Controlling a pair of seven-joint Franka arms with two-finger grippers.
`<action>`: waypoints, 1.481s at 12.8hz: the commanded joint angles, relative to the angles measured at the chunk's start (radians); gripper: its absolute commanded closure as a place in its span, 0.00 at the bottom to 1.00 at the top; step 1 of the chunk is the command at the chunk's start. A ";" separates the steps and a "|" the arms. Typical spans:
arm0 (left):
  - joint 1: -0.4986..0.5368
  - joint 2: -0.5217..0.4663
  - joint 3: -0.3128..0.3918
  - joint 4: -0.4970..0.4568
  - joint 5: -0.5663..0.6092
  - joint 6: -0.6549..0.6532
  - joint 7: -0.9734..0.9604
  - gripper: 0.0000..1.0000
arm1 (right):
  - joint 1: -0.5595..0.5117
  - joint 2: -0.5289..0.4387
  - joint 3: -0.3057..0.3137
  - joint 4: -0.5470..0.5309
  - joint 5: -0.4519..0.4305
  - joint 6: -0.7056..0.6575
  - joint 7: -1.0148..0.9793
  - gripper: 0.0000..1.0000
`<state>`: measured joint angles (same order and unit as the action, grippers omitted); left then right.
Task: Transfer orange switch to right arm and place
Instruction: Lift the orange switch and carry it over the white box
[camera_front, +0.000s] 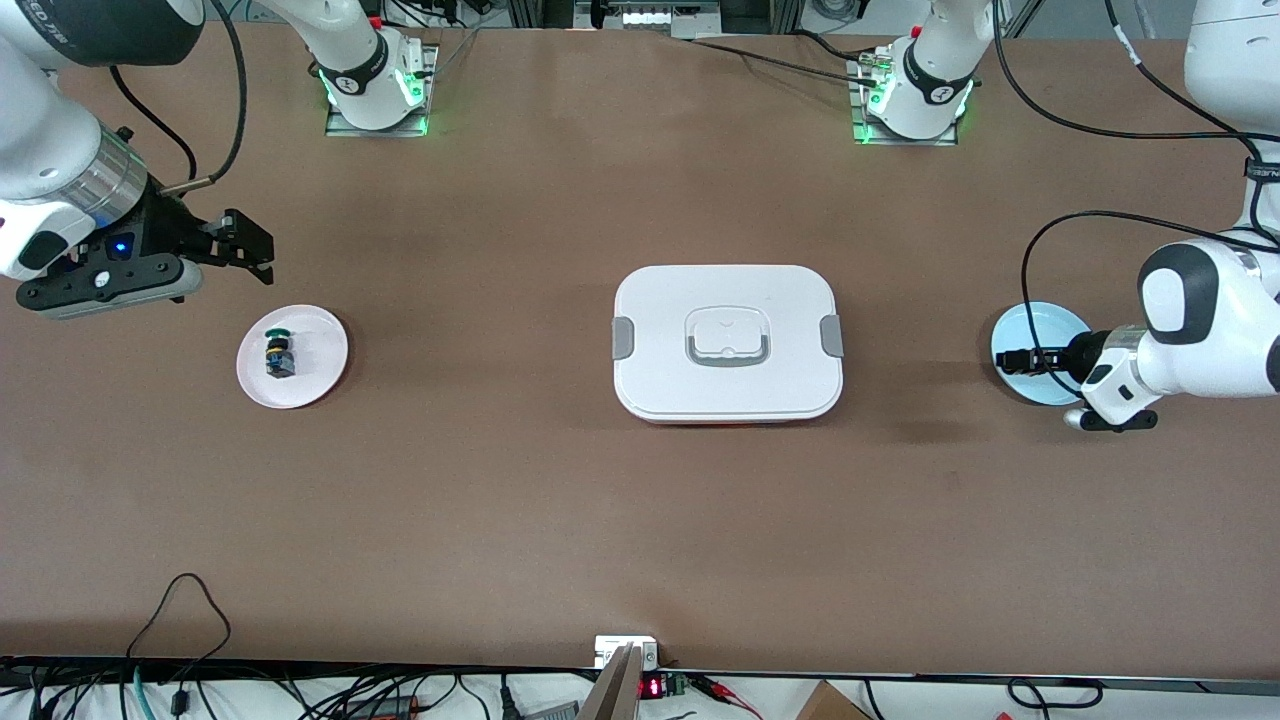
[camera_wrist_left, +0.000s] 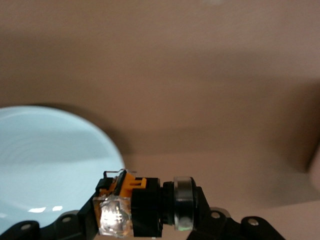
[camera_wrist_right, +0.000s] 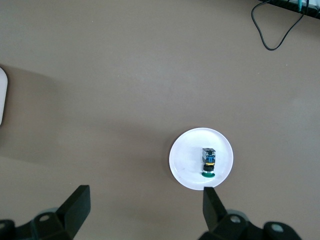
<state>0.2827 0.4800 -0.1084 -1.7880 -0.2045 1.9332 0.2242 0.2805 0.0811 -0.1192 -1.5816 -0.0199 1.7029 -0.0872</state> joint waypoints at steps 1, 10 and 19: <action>-0.008 0.006 -0.037 0.067 -0.094 -0.039 0.116 0.75 | -0.001 0.003 0.003 0.017 -0.008 -0.005 0.018 0.00; -0.011 0.008 -0.207 0.091 -0.527 -0.037 0.554 0.74 | -0.017 0.015 -0.004 0.017 -0.009 -0.005 0.018 0.00; -0.037 0.005 -0.333 0.093 -1.014 -0.026 1.009 0.74 | -0.037 0.005 -0.007 0.046 -0.014 -0.020 -0.009 0.00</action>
<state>0.2468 0.4806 -0.4151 -1.7101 -1.1431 1.9142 1.1552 0.2476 0.0858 -0.1294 -1.5553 -0.0198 1.7015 -0.0837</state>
